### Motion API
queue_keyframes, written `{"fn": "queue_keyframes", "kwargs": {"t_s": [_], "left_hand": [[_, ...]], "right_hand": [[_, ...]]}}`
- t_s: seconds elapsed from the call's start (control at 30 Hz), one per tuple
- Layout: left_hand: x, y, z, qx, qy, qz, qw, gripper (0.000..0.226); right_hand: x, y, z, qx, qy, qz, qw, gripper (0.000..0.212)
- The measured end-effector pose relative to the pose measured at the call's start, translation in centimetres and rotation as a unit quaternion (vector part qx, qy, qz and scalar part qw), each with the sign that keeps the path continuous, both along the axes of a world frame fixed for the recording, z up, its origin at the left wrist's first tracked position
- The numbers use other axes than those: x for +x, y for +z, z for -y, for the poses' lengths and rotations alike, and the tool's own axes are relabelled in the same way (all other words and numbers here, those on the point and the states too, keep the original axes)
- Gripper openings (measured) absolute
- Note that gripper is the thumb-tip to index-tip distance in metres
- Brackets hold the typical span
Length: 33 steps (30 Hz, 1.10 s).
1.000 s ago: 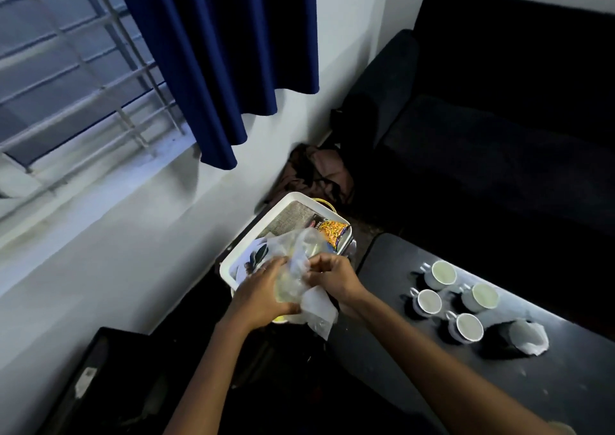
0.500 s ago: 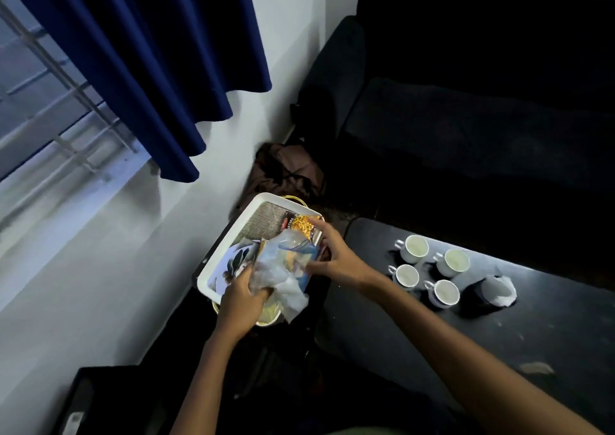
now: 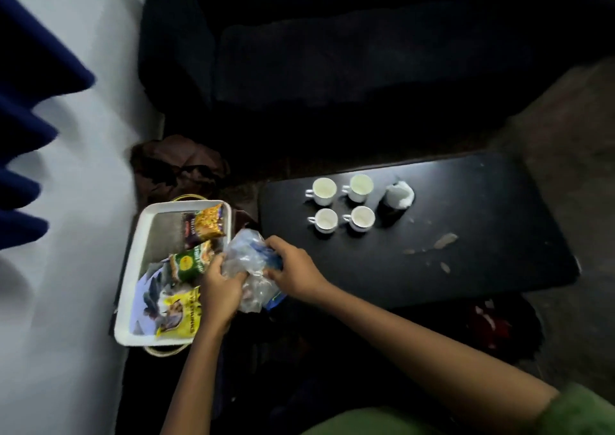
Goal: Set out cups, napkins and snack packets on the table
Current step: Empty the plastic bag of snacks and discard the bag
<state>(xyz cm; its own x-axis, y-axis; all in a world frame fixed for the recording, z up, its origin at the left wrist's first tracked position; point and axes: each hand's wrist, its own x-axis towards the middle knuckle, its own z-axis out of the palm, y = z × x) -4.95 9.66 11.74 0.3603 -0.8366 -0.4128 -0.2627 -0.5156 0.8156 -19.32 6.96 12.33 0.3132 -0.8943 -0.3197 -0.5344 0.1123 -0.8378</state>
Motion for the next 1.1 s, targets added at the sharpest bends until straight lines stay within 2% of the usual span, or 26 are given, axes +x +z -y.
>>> {"fn": "queue_keyframes", "kwargs": {"t_s": [0.2, 0.3, 0.43, 0.57, 0.63, 0.8, 0.87, 0.93, 1.0, 1.1], "left_hand": [[-6.4, 0.8, 2.8, 0.082, -0.106, -0.123, 0.983, 0.025], [-10.5, 1.1, 3.7, 0.091, -0.174, -0.126, 0.972, 0.029], [-16.5, 0.5, 4.4, 0.129, -0.214, -0.143, 0.958, 0.041], [-23.1, -0.4, 4.5, 0.18, -0.269, -0.177, 0.93, 0.04], [-26.6, -1.0, 4.4, 0.185, -0.295, -0.186, 0.919, 0.042], [-37.0, -2.5, 4.2, 0.18, -0.39, -0.131, 0.893, 0.044], [-41.1, -3.4, 3.8, 0.16, -0.422, -0.091, 0.888, 0.044], [-45.0, -4.6, 3.3, 0.143, -0.428, -0.044, 0.891, 0.042], [-48.7, -5.7, 2.7, 0.138, -0.426, 0.004, 0.894, 0.043], [-54.2, -7.5, 1.4, 0.148, -0.432, 0.032, 0.889, 0.04]], "right_hand": [[-6.6, -1.5, 0.1, 0.03, -0.189, 0.004, 0.981, 0.025], [-10.4, -2.3, 0.2, 0.055, -0.271, 0.018, 0.961, 0.021], [-16.3, -3.3, -0.7, 0.093, -0.382, 0.05, 0.918, 0.025], [-22.6, -3.9, -2.4, 0.094, -0.477, 0.057, 0.872, 0.032], [-25.6, -4.2, -3.3, 0.093, -0.516, 0.04, 0.851, 0.03], [-33.2, -5.4, -5.6, 0.139, -0.618, 0.033, 0.773, 0.024], [-36.3, -5.8, -6.5, 0.151, -0.644, 0.073, 0.747, 0.021], [-39.6, -6.2, -7.2, 0.172, -0.651, 0.163, 0.722, 0.018], [-42.7, -6.6, -8.1, 0.199, -0.623, 0.243, 0.717, 0.028], [-46.8, -7.9, -10.2, 0.201, -0.576, 0.242, 0.754, 0.058]]}}
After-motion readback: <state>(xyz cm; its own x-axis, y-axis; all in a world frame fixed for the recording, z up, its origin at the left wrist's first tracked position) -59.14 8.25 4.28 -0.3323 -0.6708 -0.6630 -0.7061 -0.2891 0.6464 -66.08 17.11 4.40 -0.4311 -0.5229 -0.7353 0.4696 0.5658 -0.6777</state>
